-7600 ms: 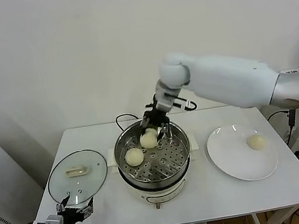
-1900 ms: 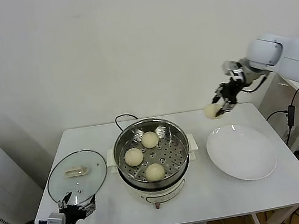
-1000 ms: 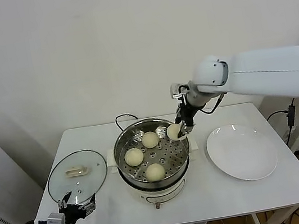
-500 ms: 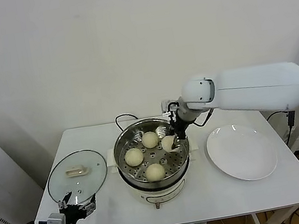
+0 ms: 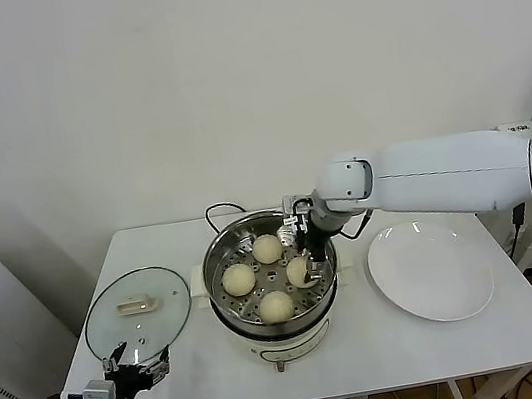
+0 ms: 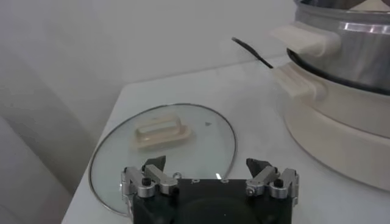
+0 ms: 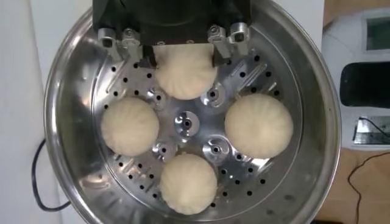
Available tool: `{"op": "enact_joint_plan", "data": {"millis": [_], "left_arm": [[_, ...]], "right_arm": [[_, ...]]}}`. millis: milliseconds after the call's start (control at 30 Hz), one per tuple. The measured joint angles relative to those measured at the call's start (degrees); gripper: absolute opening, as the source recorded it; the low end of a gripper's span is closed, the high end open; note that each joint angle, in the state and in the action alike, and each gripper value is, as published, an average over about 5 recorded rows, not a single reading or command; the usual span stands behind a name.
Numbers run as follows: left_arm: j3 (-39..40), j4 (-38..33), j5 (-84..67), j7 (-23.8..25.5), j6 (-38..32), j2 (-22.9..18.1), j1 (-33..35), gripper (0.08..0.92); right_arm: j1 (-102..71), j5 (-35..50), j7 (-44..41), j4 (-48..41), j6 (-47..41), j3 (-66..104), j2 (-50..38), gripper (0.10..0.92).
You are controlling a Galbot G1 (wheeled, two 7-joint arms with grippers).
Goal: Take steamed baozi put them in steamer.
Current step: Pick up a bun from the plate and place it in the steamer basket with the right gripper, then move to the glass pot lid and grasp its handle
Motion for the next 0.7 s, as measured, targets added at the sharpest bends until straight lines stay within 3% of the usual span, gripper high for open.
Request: {"op": "enact_joint_plan", "data": {"millis": [167,433,700], "left_arm": [[-0.3,-0.2,-0.2,0.0,0.0,-0.1,-0.1,0.823],[-0.5,-0.6,0.1,-0.2,0.4,-0.7,-0.5,0.823],[-0.4,-1.0,0.8,-0.5,0.8,-1.2,-0.7,0.823]], "right_arm": [[0.7,0.1,-1.1,0.2,0.3,2.2,-1.9,0.819],[-1.2,1.3,-0.8,-2.1,2.8,10.1,-9.6,0.823],[-13.7,1.3,6.2,-3.6,8.1,28.1,-19.7,0.823]]}}
